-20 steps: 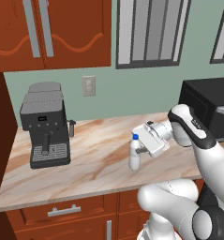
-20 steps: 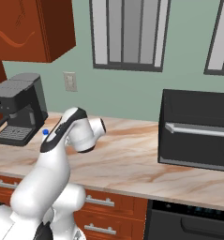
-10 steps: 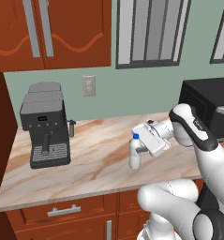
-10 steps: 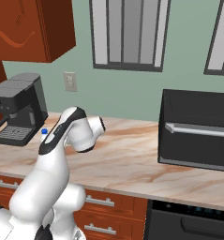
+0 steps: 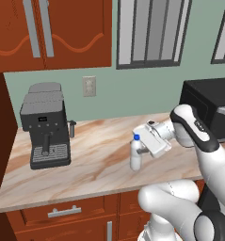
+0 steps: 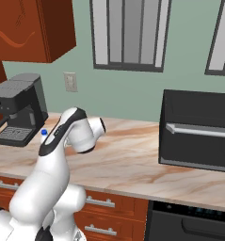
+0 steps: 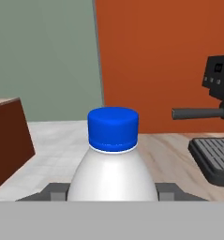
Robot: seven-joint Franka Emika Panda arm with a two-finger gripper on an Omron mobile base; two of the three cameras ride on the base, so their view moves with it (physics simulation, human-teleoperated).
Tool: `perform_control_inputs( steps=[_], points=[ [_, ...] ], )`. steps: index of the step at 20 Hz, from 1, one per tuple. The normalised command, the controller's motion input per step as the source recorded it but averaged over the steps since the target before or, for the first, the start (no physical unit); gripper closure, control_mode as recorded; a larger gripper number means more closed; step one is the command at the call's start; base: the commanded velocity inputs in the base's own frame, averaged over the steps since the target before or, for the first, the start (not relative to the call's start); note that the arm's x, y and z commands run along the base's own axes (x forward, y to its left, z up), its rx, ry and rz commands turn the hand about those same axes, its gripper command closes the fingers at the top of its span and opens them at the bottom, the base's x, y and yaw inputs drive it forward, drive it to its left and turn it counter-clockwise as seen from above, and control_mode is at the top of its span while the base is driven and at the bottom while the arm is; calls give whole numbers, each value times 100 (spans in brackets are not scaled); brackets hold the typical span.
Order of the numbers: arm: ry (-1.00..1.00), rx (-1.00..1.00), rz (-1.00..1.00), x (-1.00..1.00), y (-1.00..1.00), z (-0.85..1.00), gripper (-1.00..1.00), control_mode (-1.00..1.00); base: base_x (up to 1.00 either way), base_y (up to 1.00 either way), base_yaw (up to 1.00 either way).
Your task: Place the drinks on the dining counter in a tight cluster.
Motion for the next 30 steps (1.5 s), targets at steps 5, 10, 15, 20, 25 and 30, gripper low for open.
perform_control_inputs(
  steps=[5, 10, 15, 20, 25, 30],
  points=[
    [0, 0, 0, 0, 0, 0, 100, 100, -46, 4, 5],
    [0, 0, 0, 0, 0, 0, 100, 100, -45, 4, 11],
    [0, 0, 0, 0, 0, 0, 100, 100, -27, 18, 60],
    [0, 0, 0, 0, 0, 0, 100, 100, -8, 19, 99],
    [0, 0, 0, 0, 0, 0, 100, 100, -5, 13, 100],
    [0, 0, 0, 0, 0, 0, 100, 100, -3, 12, 100]
  ],
)
